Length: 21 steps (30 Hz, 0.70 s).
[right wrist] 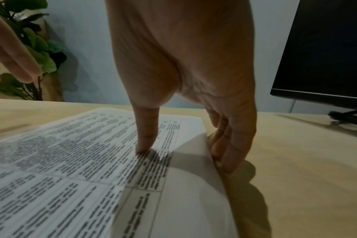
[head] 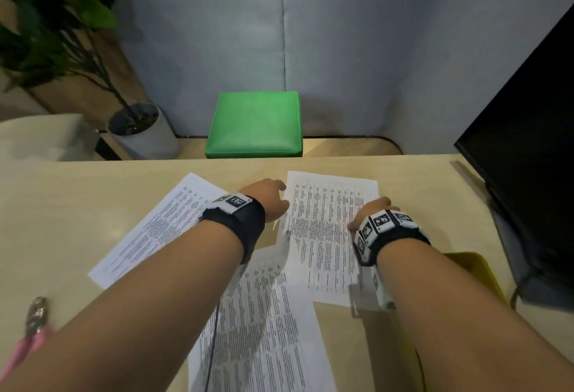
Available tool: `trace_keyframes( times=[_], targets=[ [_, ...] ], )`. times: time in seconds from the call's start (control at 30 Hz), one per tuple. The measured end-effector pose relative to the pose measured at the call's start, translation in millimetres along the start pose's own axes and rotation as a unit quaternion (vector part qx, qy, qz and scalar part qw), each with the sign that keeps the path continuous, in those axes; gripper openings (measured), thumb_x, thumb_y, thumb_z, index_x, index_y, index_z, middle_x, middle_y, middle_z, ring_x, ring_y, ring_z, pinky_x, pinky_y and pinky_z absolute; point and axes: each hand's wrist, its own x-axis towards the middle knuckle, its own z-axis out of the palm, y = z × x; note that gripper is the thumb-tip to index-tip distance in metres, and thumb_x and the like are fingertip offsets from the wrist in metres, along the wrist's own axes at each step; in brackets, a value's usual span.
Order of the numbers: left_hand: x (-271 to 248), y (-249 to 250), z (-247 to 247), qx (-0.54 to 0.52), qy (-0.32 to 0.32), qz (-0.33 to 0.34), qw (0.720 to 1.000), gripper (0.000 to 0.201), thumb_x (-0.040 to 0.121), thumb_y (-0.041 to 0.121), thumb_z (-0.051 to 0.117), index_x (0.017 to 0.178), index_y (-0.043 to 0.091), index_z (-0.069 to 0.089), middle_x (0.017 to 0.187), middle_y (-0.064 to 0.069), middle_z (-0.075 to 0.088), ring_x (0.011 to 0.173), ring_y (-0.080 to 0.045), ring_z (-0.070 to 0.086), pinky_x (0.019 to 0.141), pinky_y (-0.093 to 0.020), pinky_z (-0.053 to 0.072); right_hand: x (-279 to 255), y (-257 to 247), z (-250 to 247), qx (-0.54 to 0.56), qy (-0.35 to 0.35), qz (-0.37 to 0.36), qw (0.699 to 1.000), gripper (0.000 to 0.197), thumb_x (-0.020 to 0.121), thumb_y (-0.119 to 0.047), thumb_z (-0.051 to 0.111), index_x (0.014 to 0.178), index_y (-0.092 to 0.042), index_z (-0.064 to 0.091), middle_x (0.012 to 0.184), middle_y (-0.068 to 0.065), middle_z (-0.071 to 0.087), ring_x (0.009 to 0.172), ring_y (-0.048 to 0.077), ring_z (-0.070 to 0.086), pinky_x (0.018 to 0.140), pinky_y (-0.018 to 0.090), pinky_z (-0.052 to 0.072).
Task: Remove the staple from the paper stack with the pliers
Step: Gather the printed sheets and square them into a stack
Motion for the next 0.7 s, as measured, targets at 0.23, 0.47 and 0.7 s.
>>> trace_keyframes(
  times=[0.23,0.47,0.7],
  targets=[
    [-5,-2,-2,-0.018,0.009,0.007,1.0,0.048,0.094,0.036,0.046,0.14,0.024,0.04,0.146,-0.003,0.043,0.126,-0.024,0.049,0.104,-0.038,0.042,13,0,-2,0.076,0.014,0.0,0.997,0.069,0.079,-0.03,0.068,0.131,-0.006,0.03,0.132,0.019,0.048,0.121,0.039,0.05,0.1,0.052,0.044],
    [-19,-5,-18,-0.104,0.064,0.035,0.992,0.046,0.093,0.038,0.05,0.137,0.026,0.045,0.142,0.0,0.049,0.122,-0.022,0.052,0.1,-0.035,0.044,-12,2,-46,0.221,0.046,-0.13,0.965,0.046,0.079,-0.016,0.073,0.119,-0.007,0.053,0.115,0.011,0.061,0.106,0.03,0.06,0.085,0.036,0.048],
    [-47,-13,-46,-0.257,0.13,0.049,0.957,0.056,0.093,0.039,0.053,0.142,0.02,0.034,0.139,0.0,0.05,0.115,-0.023,0.057,0.096,-0.037,0.047,-75,-5,-109,0.358,-0.01,-0.287,0.888,0.036,0.08,-0.014,0.075,0.113,-0.013,0.063,0.106,0.004,0.071,0.092,0.021,0.069,0.078,0.036,0.056]
  ],
)
